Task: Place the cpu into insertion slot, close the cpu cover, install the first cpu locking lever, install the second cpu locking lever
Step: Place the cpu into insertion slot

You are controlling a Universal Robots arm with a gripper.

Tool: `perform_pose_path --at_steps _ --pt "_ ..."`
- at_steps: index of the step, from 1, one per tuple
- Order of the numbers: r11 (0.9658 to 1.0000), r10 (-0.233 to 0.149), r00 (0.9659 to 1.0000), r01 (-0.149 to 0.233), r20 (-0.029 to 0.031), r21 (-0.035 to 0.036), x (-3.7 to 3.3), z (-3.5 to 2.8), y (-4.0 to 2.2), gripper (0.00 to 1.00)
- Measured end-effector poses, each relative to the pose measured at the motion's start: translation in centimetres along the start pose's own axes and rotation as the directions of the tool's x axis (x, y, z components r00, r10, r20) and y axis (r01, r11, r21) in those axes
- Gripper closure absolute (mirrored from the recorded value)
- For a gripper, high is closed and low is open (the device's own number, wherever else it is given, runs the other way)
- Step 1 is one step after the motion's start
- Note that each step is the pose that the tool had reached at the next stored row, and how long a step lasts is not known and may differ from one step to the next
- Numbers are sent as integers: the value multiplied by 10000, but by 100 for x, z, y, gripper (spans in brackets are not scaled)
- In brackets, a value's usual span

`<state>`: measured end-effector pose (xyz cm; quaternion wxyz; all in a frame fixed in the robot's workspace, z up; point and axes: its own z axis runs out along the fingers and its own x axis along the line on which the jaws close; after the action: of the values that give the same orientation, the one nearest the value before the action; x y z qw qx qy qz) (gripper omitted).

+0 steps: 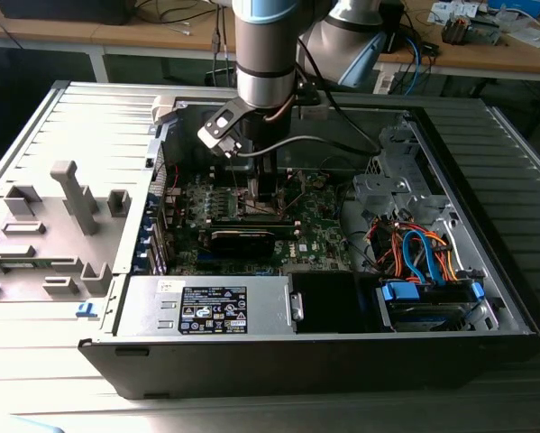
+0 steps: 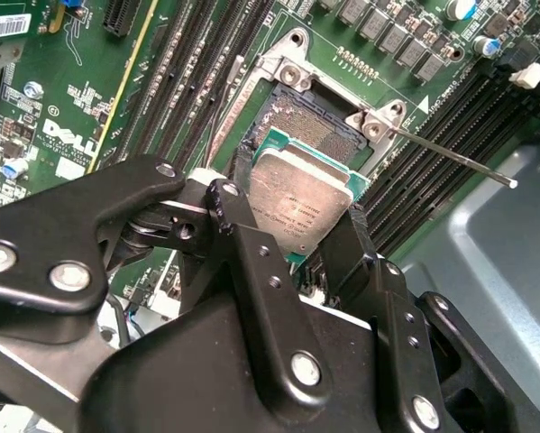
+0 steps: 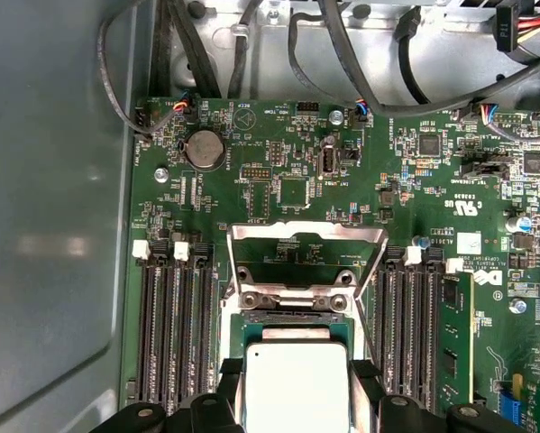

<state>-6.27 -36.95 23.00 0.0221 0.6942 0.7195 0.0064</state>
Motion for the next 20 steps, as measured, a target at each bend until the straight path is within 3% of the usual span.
perform_pose_path --at_steps 8,20 --pt "10000 -1 10000 1 14 -1 -16 42 -4 45" --pt "10000 -2 10000 2 35 1 -27 176 -29 45"
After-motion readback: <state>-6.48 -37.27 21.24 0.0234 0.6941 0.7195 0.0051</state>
